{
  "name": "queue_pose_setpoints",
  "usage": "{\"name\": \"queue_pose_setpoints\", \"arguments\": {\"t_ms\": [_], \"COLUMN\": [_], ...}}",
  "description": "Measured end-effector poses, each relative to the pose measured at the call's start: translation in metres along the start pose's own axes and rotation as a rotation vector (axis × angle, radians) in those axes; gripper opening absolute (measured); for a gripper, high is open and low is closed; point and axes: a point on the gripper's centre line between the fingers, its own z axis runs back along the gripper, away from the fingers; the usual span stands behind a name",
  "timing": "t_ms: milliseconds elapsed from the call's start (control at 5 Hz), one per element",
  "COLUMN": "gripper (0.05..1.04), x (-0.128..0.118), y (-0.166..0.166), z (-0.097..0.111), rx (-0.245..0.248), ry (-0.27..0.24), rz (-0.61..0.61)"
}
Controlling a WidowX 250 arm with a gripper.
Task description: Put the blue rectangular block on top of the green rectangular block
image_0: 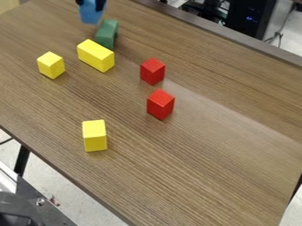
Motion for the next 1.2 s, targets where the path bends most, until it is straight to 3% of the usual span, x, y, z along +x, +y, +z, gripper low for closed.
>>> {"name": "queue_pose_setpoints", "arguments": {"t_ms": [1200], "gripper": [0.499], "x": [-0.007], "y": [-0.017], "z": [-0.003], "rx": [-0.005], "ry": [0.012], "rz": [-0.022]}}
